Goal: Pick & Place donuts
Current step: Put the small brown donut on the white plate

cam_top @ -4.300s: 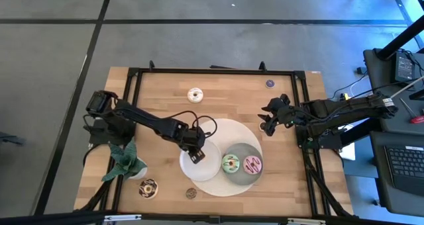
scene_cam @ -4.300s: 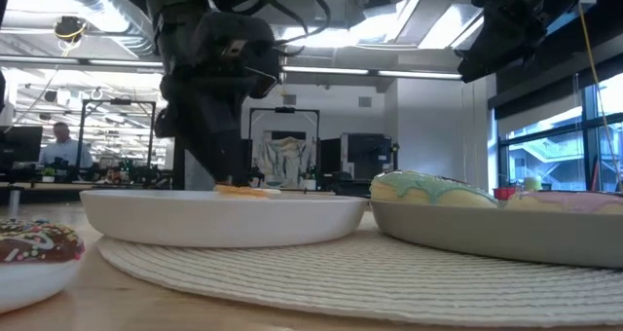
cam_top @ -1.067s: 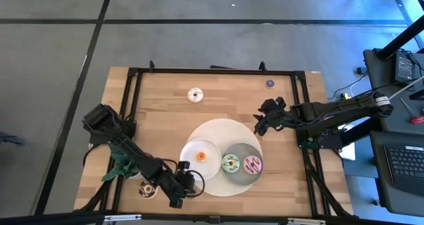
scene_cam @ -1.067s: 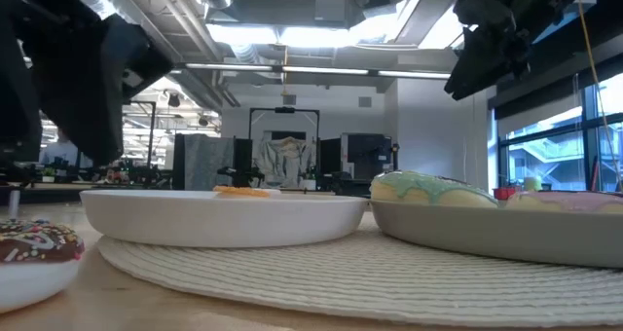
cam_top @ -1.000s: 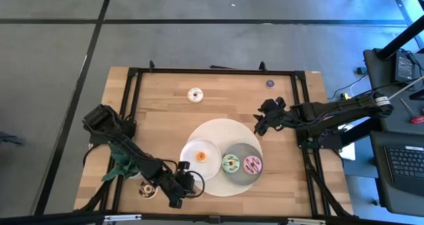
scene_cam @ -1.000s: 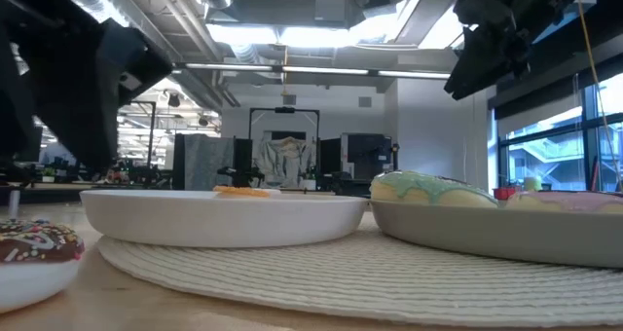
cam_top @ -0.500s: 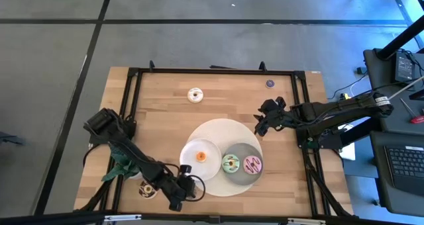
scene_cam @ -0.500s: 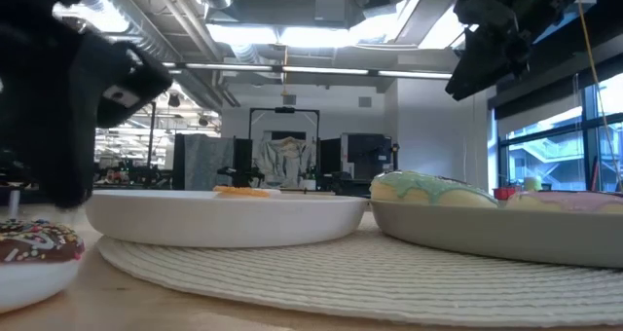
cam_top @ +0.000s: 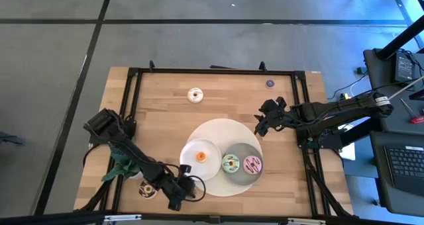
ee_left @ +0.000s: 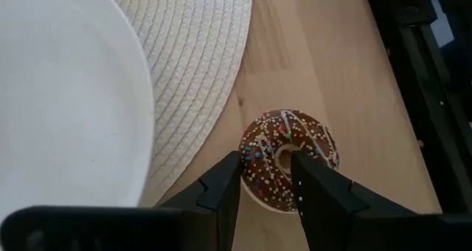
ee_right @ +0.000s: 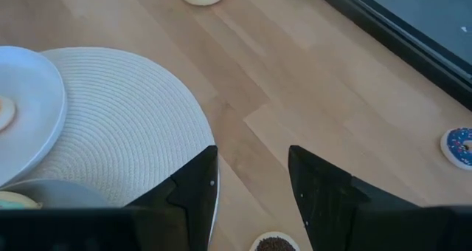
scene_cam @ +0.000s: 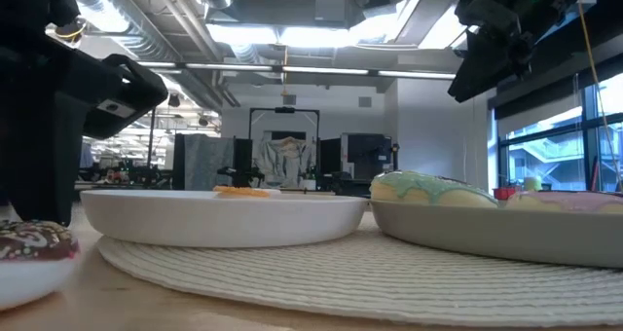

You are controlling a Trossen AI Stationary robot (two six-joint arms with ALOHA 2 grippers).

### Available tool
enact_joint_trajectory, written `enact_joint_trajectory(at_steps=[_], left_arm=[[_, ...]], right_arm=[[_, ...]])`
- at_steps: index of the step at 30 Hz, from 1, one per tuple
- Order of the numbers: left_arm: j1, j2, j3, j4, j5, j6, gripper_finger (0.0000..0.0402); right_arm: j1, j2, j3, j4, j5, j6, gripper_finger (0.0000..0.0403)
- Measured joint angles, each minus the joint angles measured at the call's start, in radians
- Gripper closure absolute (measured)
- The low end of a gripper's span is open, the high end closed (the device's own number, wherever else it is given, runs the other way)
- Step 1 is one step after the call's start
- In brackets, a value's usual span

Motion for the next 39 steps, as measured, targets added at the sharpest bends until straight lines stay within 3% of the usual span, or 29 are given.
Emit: enact_joint_trajectory(at_steps=[10,24,33,39], left_arm=[[0.012,0.044,0.001,0.049,0.025,-0.04,0.0315],[0.011,-0.028,-0.001,-0.037,0.124,-0.051,0.0368],[0.075,-0.183,-0.001,-0.104,-0.012,-0.08,0.037],[0.173,-0.198,-0.001,-0.131,-0.022,-0.183,0.037]], right_arm=[[0.0,0.0,0.0,-0.002,0.0,0.0,0.0234],[0.0,0.0,0.0,-0.006,0.0,0.0,0.0234],[0.0,0.0,0.0,-0.006,0.0,0.001,0.0234],[0.0,0.0,0.0,-0.008,0.0,0.001,0.0234]])
